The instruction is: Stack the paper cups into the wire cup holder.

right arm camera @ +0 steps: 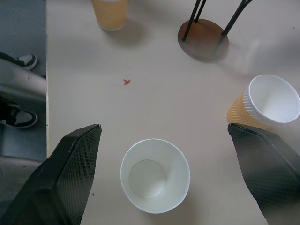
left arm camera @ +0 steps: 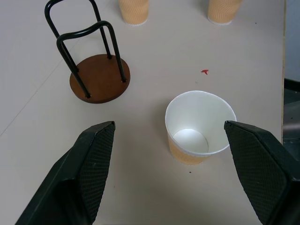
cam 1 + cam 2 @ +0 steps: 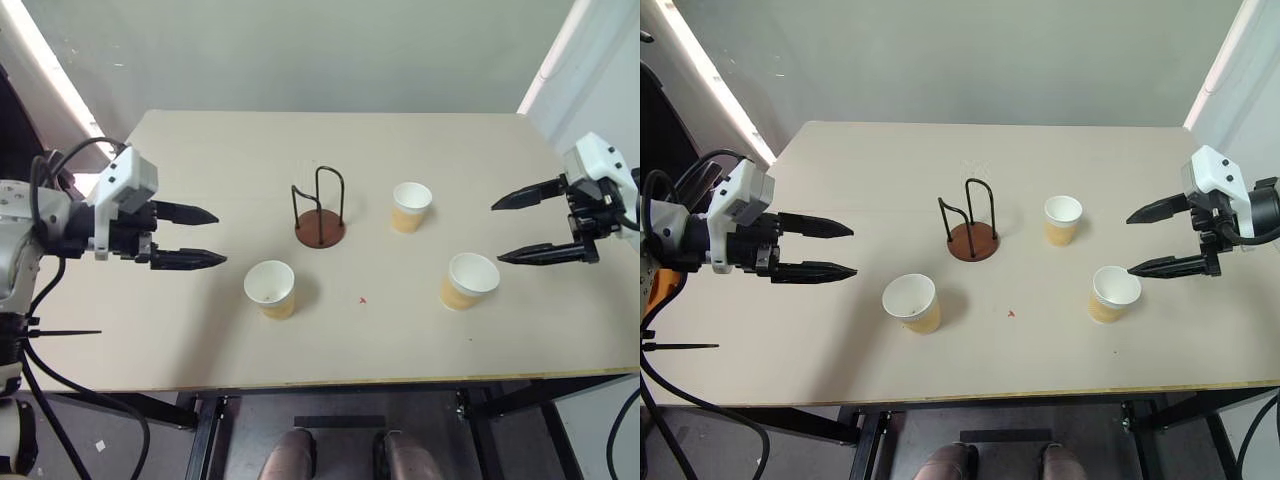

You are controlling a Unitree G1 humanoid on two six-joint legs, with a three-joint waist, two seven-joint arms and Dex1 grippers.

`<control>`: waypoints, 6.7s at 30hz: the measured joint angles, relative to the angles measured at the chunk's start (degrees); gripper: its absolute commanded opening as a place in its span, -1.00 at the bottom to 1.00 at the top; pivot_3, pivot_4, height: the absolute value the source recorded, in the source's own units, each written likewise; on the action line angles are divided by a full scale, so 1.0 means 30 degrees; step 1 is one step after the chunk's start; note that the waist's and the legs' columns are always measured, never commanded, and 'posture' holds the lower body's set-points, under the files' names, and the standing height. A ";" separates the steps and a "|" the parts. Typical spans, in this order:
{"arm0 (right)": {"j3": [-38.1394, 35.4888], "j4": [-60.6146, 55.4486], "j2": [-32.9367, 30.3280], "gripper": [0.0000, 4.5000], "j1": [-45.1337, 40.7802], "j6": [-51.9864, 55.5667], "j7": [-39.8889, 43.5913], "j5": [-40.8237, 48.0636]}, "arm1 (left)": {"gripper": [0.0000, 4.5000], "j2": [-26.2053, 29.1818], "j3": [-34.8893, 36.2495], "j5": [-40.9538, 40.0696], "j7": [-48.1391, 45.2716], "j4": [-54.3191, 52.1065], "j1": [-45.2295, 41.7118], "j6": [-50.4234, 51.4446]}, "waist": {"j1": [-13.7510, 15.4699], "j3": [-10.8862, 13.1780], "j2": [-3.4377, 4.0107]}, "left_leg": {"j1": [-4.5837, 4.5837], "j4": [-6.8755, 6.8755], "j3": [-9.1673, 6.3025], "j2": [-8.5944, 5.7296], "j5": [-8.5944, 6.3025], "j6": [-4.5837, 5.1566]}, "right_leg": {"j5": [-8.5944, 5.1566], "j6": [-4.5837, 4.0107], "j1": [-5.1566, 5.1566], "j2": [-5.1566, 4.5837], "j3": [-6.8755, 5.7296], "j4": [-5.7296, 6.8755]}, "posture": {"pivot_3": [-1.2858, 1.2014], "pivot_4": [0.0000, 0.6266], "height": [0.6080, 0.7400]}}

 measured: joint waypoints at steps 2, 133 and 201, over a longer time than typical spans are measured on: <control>-0.0018 -0.0177 0.0000 1.00 0.0149 0.0082 0.0001 0.0029 | 0.77 0.0000 0.0000 0.0009 0.0002 0.0001 0.0001 0.0000 | 0.0001 0.0000 0.0000 | -0.0001 0.0000 0.0001 -0.0001 0.0001 0.0003 | 0.0001 0.0002 0.0001 -0.0001 0.0000 0.0000 | 0.03 -0.52 1.00; 0.1548 -0.4133 0.0740 0.26 0.6246 0.0590 -0.6292 -0.3792 | 1.00 -0.2464 0.0922 -0.3510 0.2248 -0.8234 -0.0212 0.5278 | -0.0019 -0.0001 0.0005 | 0.0235 0.0309 0.0270 -0.0056 -0.0098 0.0346 | 0.0039 0.0321 0.0365 -0.0081 0.0256 -0.0082 | 0.03 -0.52 1.00; 0.6923 0.8112 0.7818 0.97 -0.9130 -0.6397 -0.4488 -0.9122 | 1.00 -0.4582 -0.1780 0.1091 0.9725 -0.4316 -0.1822 0.1665 | -0.0142 -0.0012 -0.0019 | 0.0158 -0.0004 0.0087 -0.0030 0.0020 0.0110 | 0.0071 -0.0016 0.0075 -0.0039 0.0174 -0.0016 | 0.03 -0.52 1.00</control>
